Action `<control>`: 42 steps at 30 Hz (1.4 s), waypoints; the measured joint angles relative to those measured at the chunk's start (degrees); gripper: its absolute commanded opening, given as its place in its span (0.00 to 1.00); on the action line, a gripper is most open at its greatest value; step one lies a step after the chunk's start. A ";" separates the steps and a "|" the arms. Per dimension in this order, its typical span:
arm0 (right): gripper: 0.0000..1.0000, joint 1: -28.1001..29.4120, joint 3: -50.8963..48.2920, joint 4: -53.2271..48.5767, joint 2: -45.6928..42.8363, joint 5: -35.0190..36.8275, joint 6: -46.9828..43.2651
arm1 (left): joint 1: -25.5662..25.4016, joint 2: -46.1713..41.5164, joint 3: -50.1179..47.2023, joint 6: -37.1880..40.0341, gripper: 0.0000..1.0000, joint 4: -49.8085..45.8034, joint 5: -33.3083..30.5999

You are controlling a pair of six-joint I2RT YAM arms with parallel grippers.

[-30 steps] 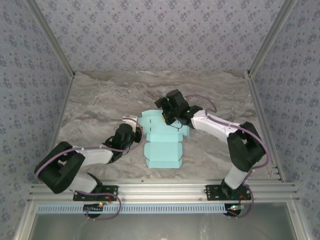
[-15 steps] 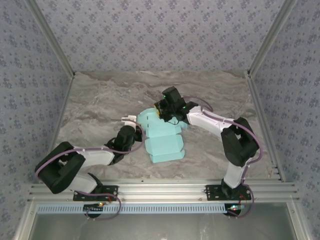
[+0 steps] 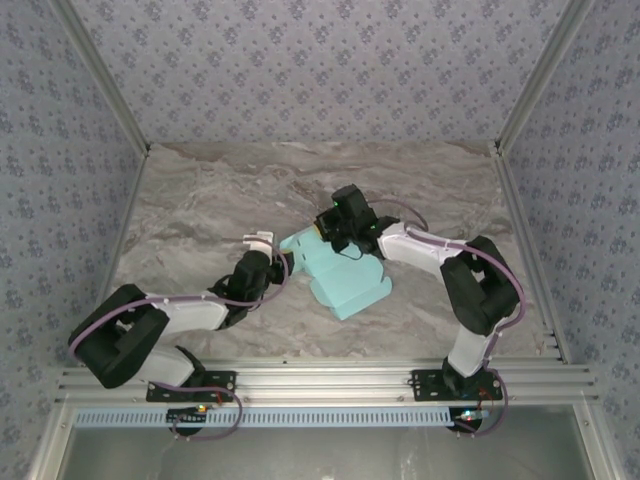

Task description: Fold the paper box

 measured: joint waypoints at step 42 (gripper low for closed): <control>0.00 -2.25 -11.19 35.36 4.35 -13.11 -7.78 | 20.46 0.46 21.55 9.68 0.72 -35.58 32.89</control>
